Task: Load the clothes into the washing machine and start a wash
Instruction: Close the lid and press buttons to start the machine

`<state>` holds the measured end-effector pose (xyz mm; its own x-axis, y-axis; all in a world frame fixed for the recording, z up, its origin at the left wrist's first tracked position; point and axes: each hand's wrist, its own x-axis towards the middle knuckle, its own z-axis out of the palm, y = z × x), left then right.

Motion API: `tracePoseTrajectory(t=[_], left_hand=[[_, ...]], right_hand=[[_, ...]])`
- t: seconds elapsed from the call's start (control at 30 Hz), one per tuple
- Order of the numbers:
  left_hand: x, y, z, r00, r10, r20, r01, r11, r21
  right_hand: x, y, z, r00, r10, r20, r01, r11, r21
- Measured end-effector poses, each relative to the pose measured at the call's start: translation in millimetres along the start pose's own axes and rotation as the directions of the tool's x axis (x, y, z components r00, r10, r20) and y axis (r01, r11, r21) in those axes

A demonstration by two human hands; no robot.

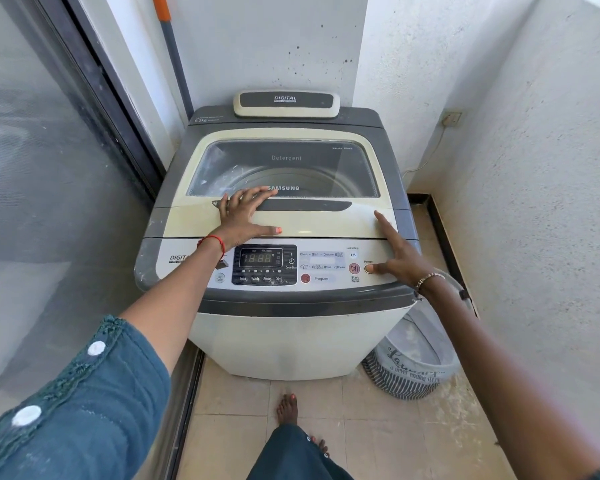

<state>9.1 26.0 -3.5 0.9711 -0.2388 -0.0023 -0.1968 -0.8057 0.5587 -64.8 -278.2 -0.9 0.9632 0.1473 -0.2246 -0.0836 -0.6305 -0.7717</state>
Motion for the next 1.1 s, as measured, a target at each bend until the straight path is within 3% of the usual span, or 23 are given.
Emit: tracePoseTrajectory(t=[0.67, 0.9, 1.1], left_hand=[[-3.1, 3.0, 6.4, 0.999, -0.014, -0.03, 0.015, 0.999, 0.034], [-3.1, 0.6, 7.0, 0.999, -0.007, -0.032, 0.008, 1.0, 0.029], [-3.6, 1.2, 6.5, 0.999, -0.002, -0.038, 0.004, 1.0, 0.03]], right_hand=[[7.9, 12.2, 6.2, 1.0, -0.012, -0.016, 0.013, 0.999, 0.038], [8.9, 13.2, 20.2, 0.992, -0.115, -0.059, 0.096, 0.963, -0.251], [9.8, 13.7, 25.7, 0.993, -0.103, -0.055, 0.079, 0.936, -0.342]])
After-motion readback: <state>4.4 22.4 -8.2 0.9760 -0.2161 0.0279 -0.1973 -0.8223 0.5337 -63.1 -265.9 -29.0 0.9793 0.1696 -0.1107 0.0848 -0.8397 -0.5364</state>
